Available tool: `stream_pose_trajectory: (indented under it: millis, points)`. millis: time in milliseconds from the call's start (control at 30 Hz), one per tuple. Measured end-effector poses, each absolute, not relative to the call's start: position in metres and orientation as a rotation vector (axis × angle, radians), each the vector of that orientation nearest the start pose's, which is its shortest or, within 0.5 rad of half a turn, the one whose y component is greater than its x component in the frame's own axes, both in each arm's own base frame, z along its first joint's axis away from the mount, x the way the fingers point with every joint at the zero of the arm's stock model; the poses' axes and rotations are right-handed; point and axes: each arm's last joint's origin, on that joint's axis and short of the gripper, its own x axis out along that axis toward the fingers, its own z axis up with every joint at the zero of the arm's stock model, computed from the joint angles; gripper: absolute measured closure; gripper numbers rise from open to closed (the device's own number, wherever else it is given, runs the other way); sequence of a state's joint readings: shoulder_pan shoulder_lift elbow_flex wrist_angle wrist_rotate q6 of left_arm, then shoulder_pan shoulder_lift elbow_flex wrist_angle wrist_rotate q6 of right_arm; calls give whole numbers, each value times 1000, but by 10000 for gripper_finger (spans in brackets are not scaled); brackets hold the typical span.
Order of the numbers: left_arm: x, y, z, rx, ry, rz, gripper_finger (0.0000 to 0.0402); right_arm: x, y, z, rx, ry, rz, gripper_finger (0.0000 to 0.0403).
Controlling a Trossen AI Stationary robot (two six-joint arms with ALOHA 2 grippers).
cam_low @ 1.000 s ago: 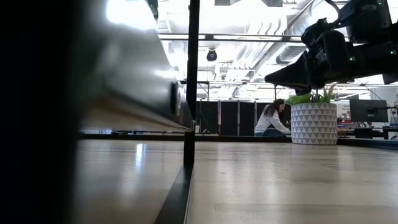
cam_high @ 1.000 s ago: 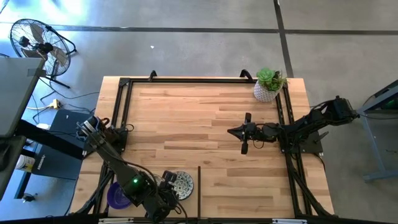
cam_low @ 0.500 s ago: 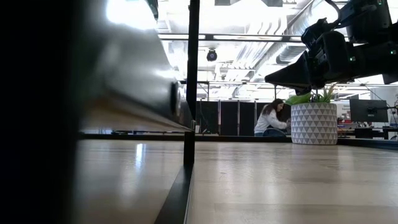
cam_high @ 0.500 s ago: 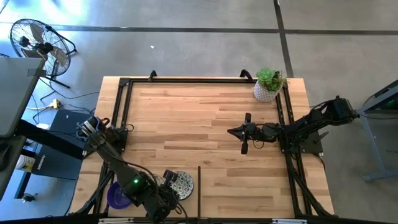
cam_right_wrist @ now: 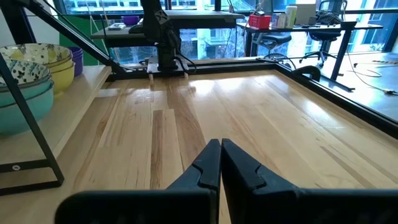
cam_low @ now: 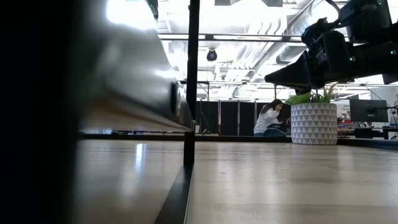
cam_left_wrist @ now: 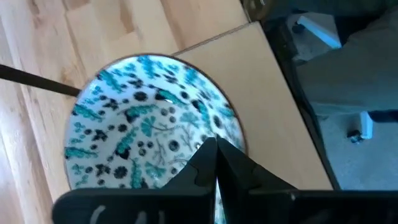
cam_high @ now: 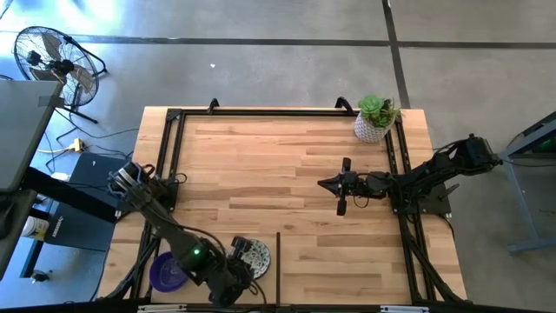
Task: Pick & Place Mini bowls
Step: Stack the blue patterned bowl on top of the other stacked blue patterned bowls on the shelf
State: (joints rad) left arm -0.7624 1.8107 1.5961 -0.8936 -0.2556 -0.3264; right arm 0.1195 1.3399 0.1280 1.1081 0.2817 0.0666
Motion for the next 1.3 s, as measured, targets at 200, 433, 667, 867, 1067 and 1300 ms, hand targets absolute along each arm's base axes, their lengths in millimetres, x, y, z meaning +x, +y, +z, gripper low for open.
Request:
stream_pose_trajectory:
  millis: [200, 433, 667, 867, 1067, 1300]
  points:
    - [279, -255, 278, 246, 1024, -298, 401, 196, 15, 142, 45, 95, -166, 402]
    - [280, -256, 279, 241, 1014, -299, 401, 196, 15, 142, 42, 95, -167, 401]
    - [280, -256, 274, 241, 1009, -302, 401, 196, 15, 142, 42, 95, -166, 401]
    - [280, -256, 270, 241, 1014, -299, 401, 196, 15, 142, 42, 96, -166, 402]
    - [280, -256, 270, 242, 1016, -299, 401, 196, 15, 142, 42, 96, -166, 402]
    - [277, -253, 278, 244, 1019, -299, 401, 196, 15, 142, 38, 96, -166, 401]
